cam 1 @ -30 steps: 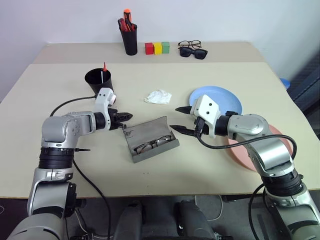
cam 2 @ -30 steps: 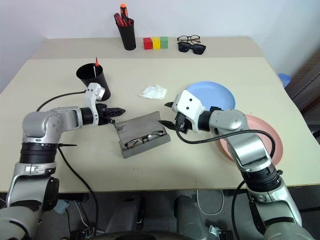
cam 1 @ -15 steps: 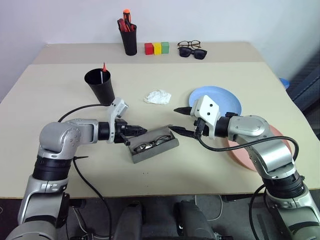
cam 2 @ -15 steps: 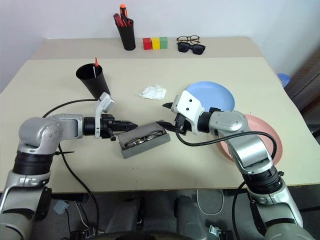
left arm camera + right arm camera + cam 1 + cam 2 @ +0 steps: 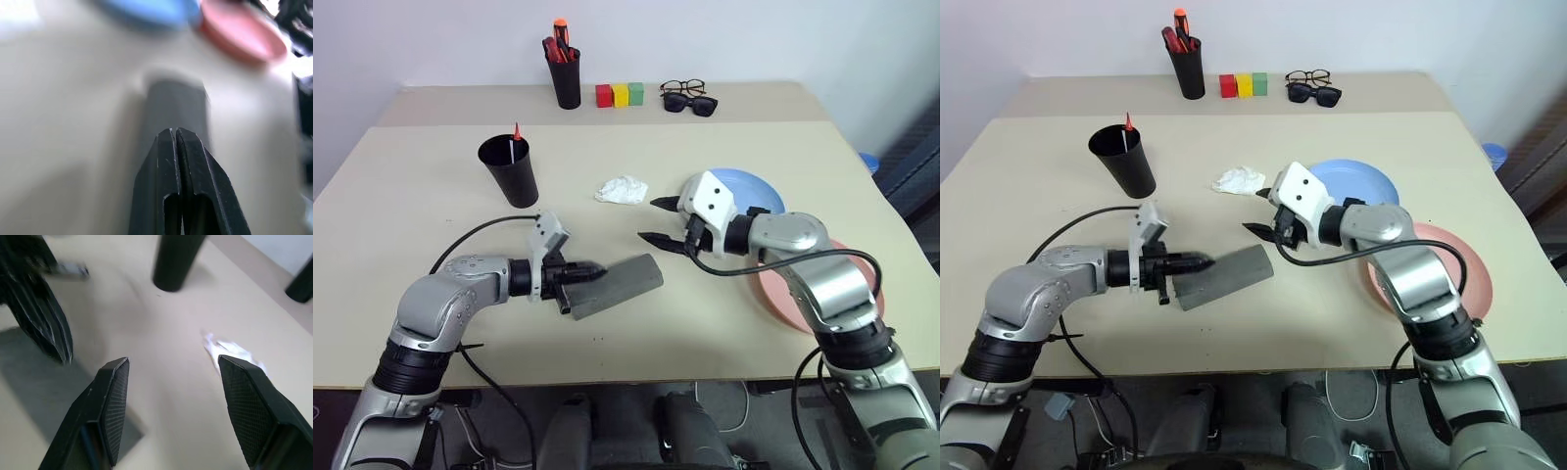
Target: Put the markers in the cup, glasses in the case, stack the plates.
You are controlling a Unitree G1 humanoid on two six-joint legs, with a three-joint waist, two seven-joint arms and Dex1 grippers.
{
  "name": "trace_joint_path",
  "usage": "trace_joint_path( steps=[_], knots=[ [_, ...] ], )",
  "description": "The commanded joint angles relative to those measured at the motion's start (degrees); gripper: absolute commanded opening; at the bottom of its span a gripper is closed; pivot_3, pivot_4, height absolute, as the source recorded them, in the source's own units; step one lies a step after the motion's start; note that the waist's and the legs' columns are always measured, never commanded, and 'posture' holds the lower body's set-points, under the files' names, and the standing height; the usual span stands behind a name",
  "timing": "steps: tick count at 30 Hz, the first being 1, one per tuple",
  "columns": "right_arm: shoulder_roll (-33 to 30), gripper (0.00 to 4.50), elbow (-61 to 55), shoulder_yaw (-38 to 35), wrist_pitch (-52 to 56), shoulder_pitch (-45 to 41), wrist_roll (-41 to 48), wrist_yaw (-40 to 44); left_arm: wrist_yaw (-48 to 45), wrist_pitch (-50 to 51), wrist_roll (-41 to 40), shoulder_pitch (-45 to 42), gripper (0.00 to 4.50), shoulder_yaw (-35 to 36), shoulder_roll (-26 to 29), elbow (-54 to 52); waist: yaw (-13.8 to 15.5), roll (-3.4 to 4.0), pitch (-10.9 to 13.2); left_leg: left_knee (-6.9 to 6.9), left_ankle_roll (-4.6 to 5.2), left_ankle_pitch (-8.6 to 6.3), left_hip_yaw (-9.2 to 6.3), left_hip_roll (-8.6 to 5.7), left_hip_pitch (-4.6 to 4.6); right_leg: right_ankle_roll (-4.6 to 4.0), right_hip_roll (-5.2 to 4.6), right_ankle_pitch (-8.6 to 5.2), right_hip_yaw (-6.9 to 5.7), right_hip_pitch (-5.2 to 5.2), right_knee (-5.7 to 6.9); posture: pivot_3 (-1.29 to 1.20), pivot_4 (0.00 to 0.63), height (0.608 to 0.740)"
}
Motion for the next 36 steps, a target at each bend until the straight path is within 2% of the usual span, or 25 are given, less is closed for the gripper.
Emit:
trace_joint_path(
  steps=[1, 4, 10, 14, 19, 23, 26, 29, 32, 34, 35, 36],
  knots=[
    [6.64, 3.46, 16.43, 1.91, -4.52, -7.71, -4.74, -4.73, 3.42, -5.21, 1.48, 3.74, 0.0, 8.28, 1.5, 0.09, -0.52, 0.02, 0.01, -0.01, 0.0, 0.0, 0.03, 0.01, 0.01, 0.0, 0.02, 0.0, 0.03, -0.02, 0.01, 0.0, 0.15, 0.74],
    [10.9, 4.48, 28.36, 3.11, -10.87, -12.05, -7.86, -6.42, 4.52, -6.2, 1.26, 7.15, 0.0, 11.63, 2.32, -0.7, -0.81, 0.01, 0.0, -0.1, -0.01, 0.0, 0.03, -0.02, -0.02, 0.0, -0.05, 0.0, 0.02, -0.04, -0.04, 0.0, 0.15, 0.74],
    [19.14, 4.48, 55.56, 1.81, -23.36, -22.83, -12.8, -14.3, 7.47, -7.43, 1.78, 14.81, 0.0, 17.62, 3.62, -2.45, -1.32, 0.0, 0.01, -0.24, -0.03, 0.02, 0.11, -0.11, -0.07, 0.03, -0.2, 0.01, 0.03, -0.18, -0.05, 0.0, 0.15, 0.74],
    [19.36, 4.48, 62.17, 0.14, -26.51, -26.19, -13.85, -16.08, 8.25, -7.16, 0.79, 17.4, 0.0, 18.57, 3.26, -5.32, -1.03, 0.0, 0.01, -0.5, -0.13, 0.07, 0.01, -0.1, -0.07, 0.02, -0.22, 0.01, 0.01, -0.24, -0.04, 0.0, 0.15, 0.74],
    [10.84, 4.48, 48.44, -0.63, -15.44, -20.42, -16.14, -14.26, 9.93, -6.97, 0.09, 19.99, 0.0, 17.62, 1.69, -9.76, -0.82, 0.01, 0.01, -0.54, -0.13, 0.07, 0.0, -0.09, -0.07, 0.02, -0.29, 0.01, 0.01, -0.25, -0.05, 0.0, 0.15, 0.74],
    [3.96, 4.48, 27.84, -0.56, -1.59, -9.41, -16.87, -10.72, 9.11, -6.55, -1.49, 20.34, 0.0, 15.82, 1.06, -12.32, -0.84, 0.01, 0.0, -0.58, -0.12, 0.07, 0.02, -0.1, -0.06, 0.02, -0.35, 0.01, -0.01, -0.24, -0.07, 0.0, 0.15, 0.74],
    [1.1, 4.48, 15.64, -0.9, 7.7, -3.03, -16.97, -9.35, 8.31, -6.56, -2.09, 19.06, 0.0, 13.77, 0.97, -12.19, -1.23, 0.13, -0.01, -0.57, -0.12, 0.07, 0.06, -0.12, -0.05, 0.02, -0.23, 0.01, 0.02, -0.24, -0.06, 0.0, 0.15, 0.74],
    [0.45, 4.48, 10.1, -1.64, 13.45, -0.03, -16.32, -9.07, 7.73, -6.88, -1.75, 16.79, 0.0, 11.56, 0.92, -10.55, -1.25, 0.14, -0.02, -0.56, -0.12, 0.07, 0.09, -0.09, 0.06, 0.01, -0.1, 0.0, 0.08, -0.18, -0.02, 0.0, 0.15, 0.74],
    [-0.17, 3.61, 8.44, -1.81, 15.5, 1.56, -16.69, -9.66, 7.04, -7.55, -0.92, 13.87, 0.0, 9.26, 0.82, -8.29, -1.15, 0.14, -0.02, -0.55, -0.12, 0.07, 0.06, -0.09, 0.11, 0.01, -0.06, 0.0, 0.08, -0.12, -0.02, 0.0, 0.15, 0.74],
    [-0.39, 2.63, 7.69, -2.07, 16.18, 2.31, -16.68, -9.96, 6.52, -7.76, -0.81, 12.37, 0.0, 8.13, 0.71, -7.37, -1.06, 0.13, -0.03, -0.54, -0.12, 0.07, 0.07, -0.1, 0.09, 0.01, -0.08, 0.0, 0.08, -0.12, -0.03, 0.0, 0.15, 0.74],
    [-0.49, 2.27, 7.19, -2.16, 16.45, 2.68, -16.63, -10.04, 6.28, -7.88, -0.7, 11.86, 0.0, 7.63, 0.67, -7.07, -0.98, 0.13, -0.03, -0.54, -0.12, 0.07, 0.07, -0.1, 0.08, 0.01, -0.08, 0.0, 0.07, -0.11, -0.05, 0.0, 0.15, 0.74],
    [-0.57, 1.69, 6.7, -2.23, 16.72, 2.98, -16.56, -10.09, 6.07, -8.0, -0.59, 11.52, 0.0, 7.21, 0.67, -6.85, -1.0, 0.13, -0.03, -0.53, -0.12, 0.07, 0.06, -0.11, 0.06, 0.01, -0.09, 0.0, 0.07, -0.11, -0.06, 0.0, 0.15, 0.74]
  ],
)
